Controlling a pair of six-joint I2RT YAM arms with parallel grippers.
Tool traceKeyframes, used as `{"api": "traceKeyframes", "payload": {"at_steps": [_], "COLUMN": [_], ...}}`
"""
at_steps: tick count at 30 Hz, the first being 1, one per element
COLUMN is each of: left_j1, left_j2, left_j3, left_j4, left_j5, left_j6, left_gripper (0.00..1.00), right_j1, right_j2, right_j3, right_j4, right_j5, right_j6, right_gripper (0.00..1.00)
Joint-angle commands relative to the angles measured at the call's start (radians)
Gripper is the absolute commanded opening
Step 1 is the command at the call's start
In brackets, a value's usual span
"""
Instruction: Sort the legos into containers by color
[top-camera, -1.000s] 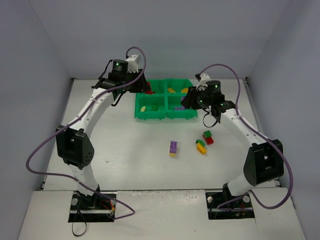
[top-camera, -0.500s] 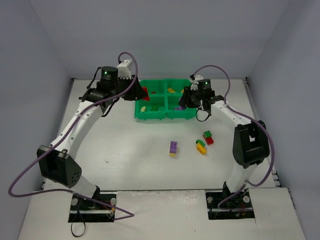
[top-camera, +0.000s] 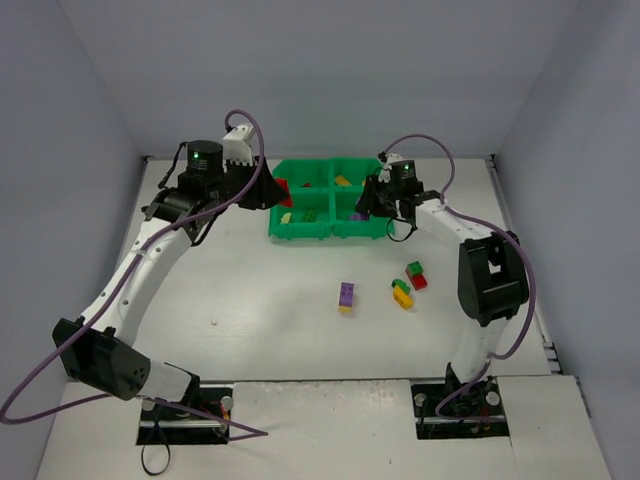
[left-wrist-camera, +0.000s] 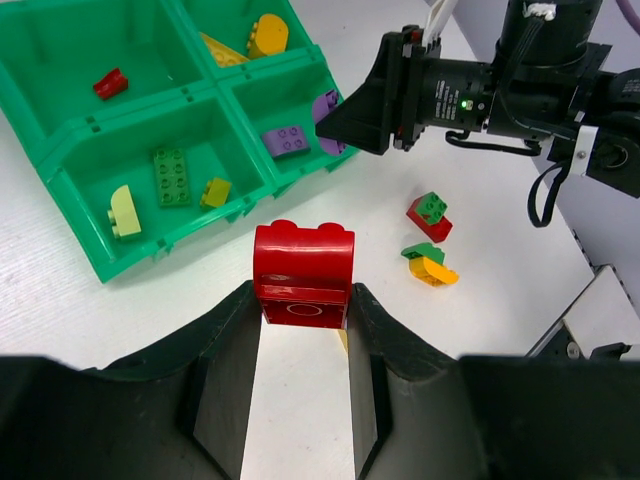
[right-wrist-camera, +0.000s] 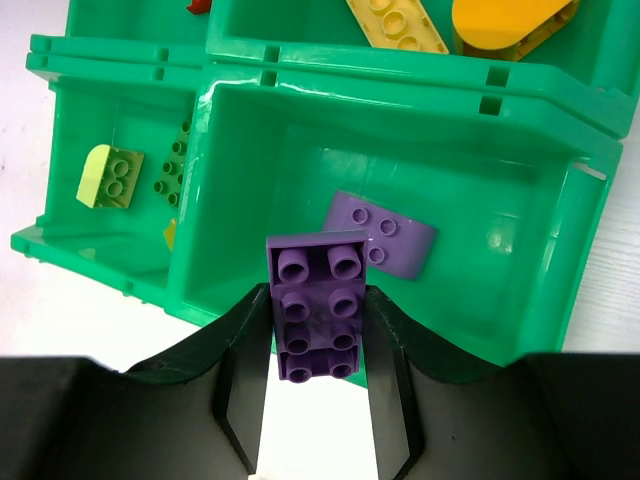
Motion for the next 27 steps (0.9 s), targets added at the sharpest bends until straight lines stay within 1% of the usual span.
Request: {"api": "traceKeyframes", "payload": {"at_steps": [1,5,7,13,16,19,20,22,23,24,27], "left_j1": [-0.003,-0.005,-0.003,-0.003,-0.005,-0.005,-0.003,-0.003,-0.005,-0.003,-0.002], "left_j2": [-0.045,-0.068,-0.070,-0.070,-0.065,-0.064,-0.062,-0.059,-0.058,-0.055,-0.039], "left_j3": [0.011,0.003,-0.003,-0.001,0.003,0.003,0.003,0.003,0.003,0.003,0.010], "left_j4": [0.017,0.001,0.000,0.000,0.000,-0.002,-0.002,-0.002,-0.002,-0.003,0.000], "left_j5": [0.004,-0.013,-0.016,-0.019,-0.021,-0.026,-0.027,-0.027,-0.029,-0.027,-0.033], "left_j6": [0.022,0.035,0.036,0.038,0.041,0.041,0.041,0.041,0.039,0.036,0.027], "left_gripper": [0.00,0.00,0.00,0.00,0.00,0.00,0.00,0.00,0.00,0.00,0.00], "right_j1": [0.002,0.004,0.004,0.004,0.004,0.004,0.004,0.004,0.004,0.004,0.004], "right_j2": [-0.003,0.006,0.011,0.011,0.006,-0.001,-0.003,-0.004,-0.004,-0.004,-0.023], "right_j3": [0.054,0.068,0.072,0.075,0.069,0.065,0.063,0.065,0.065,0.063,0.068], "right_j4": [0.067,0.068,0.068,0.068,0.070,0.070,0.068,0.068,0.068,0.068,0.068], "right_j5": [0.015,0.017,0.011,0.020,0.022,0.023,0.026,0.026,0.028,0.028,0.026], "right_j6": [0.022,0.025,0.023,0.028,0.026,0.026,0.025,0.023,0.023,0.023,0.022], "right_gripper": [0.18,0.19,0.23,0.26,0.33,0.43,0.49,0.55,0.62,0.66,0.68]}}
